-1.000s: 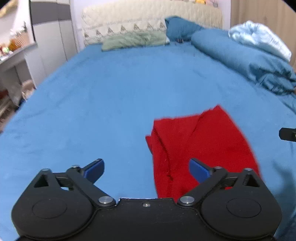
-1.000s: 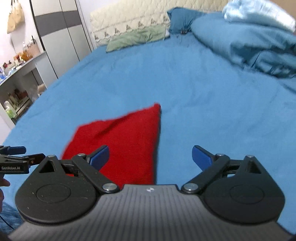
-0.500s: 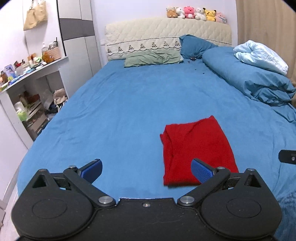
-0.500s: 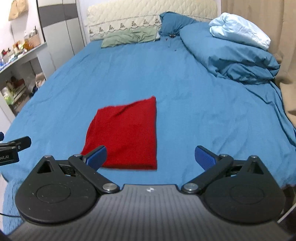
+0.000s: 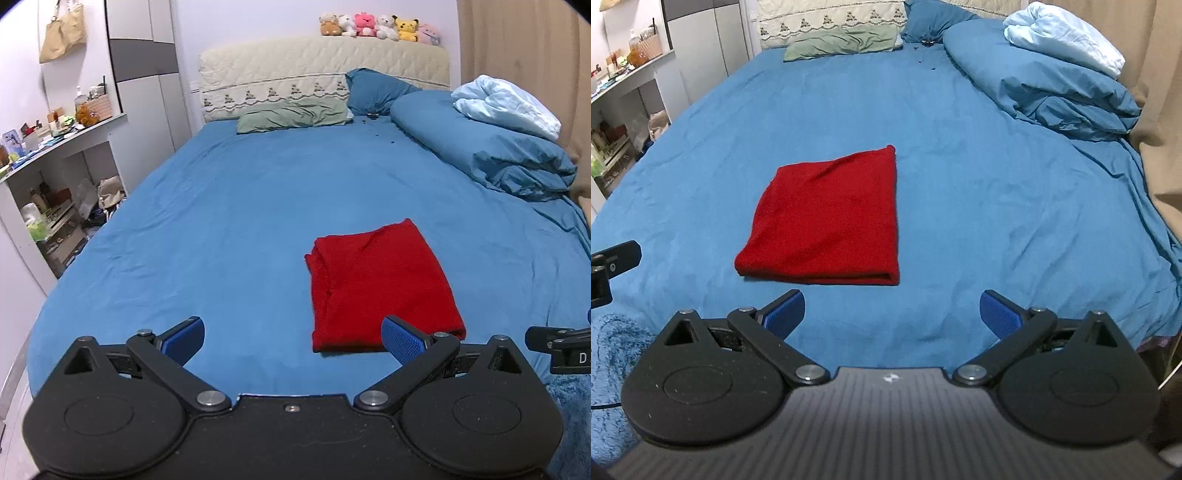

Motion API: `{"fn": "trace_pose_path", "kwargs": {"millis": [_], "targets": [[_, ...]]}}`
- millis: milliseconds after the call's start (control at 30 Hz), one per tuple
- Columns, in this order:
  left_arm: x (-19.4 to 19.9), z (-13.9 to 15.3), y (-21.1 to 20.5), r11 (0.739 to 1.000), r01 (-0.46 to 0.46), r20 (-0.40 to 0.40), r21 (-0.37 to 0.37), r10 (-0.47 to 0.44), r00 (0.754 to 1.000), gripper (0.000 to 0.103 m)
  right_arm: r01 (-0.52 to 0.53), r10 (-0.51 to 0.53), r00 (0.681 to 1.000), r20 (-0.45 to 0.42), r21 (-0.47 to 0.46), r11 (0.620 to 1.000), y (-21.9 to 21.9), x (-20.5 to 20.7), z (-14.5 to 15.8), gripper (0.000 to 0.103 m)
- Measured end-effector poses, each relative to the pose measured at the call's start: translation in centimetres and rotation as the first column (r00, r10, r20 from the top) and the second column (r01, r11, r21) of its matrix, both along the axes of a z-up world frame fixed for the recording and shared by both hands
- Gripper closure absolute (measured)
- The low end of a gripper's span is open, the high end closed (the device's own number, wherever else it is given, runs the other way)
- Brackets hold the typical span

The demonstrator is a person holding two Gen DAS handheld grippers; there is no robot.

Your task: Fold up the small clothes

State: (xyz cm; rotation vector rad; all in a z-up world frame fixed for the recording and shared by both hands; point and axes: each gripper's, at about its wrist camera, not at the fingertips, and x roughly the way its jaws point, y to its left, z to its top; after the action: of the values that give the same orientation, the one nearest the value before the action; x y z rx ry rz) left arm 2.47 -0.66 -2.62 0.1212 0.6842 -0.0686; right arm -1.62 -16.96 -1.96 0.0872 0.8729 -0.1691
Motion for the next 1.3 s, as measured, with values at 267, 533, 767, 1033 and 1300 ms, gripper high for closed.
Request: {"fn": "trace_pose_path", "kwargs": {"millis": [267, 533, 767, 1033, 1300], "targets": [[0.19, -0.43, -0.08, 1.0, 0.001, -0.005, 0.008, -0.001, 1.0, 0.0, 0.002, -0.002, 1.0, -0.007, -0.003, 1.0, -0.36, 0.0, -0.15, 0.0], [0.36, -0.58, -0.19, 1.0, -0.006, -0.016, 0.004, 0.006, 1.0, 0.0, 0.003, -0.003, 1.0, -0.01, -0.003, 1.0, -0.66, 0.01, -0.15, 0.0], [0.36, -0.5, -0.21, 1.0, -0.011, -0.013, 0.005, 0.011, 1.0, 0.0, 0.006, -0.007, 1.0, -0.008, -0.005, 1.0, -0.6, 0.06, -0.14, 0.0], [0.21, -0.36, -0.03, 1.0, -0.013, -0.007, -0.004, 0.013, 1.0, 0.0, -0.003, 0.003, 1.0, 0.004, -0.012, 1.0, -0.38, -0.09, 0.16, 0.0], [0.1, -0.15, 0.41, 1.0, -0.01, 0.009, -0.007, 0.01, 1.0, 0.0, -0.006, 0.006, 1.0, 0.009, -0.012, 1.0, -0.38, -0.14, 0.42, 0.0]]}}
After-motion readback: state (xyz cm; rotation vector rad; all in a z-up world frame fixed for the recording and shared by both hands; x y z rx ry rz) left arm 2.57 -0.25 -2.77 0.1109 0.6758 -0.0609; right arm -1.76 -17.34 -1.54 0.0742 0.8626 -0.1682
